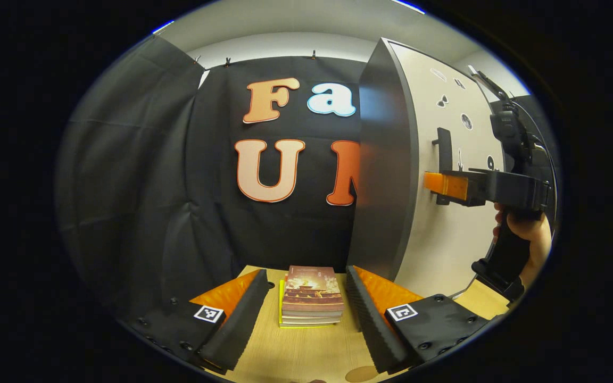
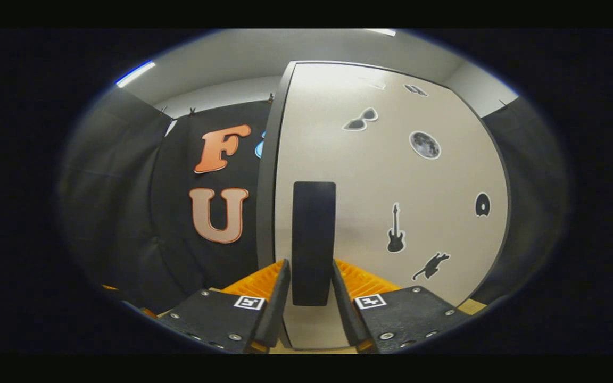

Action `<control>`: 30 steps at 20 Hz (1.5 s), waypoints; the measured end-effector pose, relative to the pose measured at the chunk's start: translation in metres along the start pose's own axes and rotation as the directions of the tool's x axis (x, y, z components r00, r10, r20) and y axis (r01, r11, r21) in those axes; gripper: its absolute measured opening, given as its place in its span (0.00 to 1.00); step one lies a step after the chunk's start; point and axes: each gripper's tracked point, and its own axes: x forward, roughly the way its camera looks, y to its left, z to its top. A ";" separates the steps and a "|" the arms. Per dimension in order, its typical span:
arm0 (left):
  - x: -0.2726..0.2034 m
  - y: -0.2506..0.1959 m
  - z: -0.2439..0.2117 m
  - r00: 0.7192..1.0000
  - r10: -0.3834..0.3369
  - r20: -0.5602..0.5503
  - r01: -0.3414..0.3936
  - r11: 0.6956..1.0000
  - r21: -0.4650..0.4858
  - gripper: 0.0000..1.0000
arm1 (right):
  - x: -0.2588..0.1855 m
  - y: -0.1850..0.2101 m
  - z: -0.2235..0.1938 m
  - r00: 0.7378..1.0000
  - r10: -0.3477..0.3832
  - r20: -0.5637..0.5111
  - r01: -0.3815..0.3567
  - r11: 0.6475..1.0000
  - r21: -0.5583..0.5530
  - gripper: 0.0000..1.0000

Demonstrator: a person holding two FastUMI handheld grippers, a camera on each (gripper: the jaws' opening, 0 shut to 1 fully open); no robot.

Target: Open the cabinet door with the right hand, grasp the bottle in the cabinet with the left hand and place it on the coaster, then close the cabinet door with the right hand.

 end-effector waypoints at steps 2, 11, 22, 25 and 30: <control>0.002 0.005 0.002 1.000 -0.007 0.006 0.007 1.000 0.007 0.96 | 0.000 0.000 0.000 1.000 -0.007 0.010 0.007 1.000 0.020 0.36; 0.020 -0.007 0.020 0.993 -0.107 0.045 0.106 0.994 0.024 0.97 | -0.026 -0.001 0.011 1.000 -0.003 0.017 0.002 0.997 0.074 0.10; -0.040 -0.078 0.024 0.997 -0.037 0.062 0.039 0.998 -0.039 0.96 | -0.117 -0.043 0.027 0.995 0.096 0.040 -0.098 0.994 0.056 0.10; -0.075 -0.104 0.019 0.998 0.010 0.059 -0.006 0.997 -0.074 0.98 | -0.187 -0.090 0.027 0.989 0.144 0.036 -0.146 0.987 0.062 0.10; -0.123 -0.142 0.007 0.997 0.061 0.040 -0.056 0.991 -0.124 0.98 | -0.224 -0.144 0.031 0.987 0.159 0.017 -0.160 0.985 0.063 0.12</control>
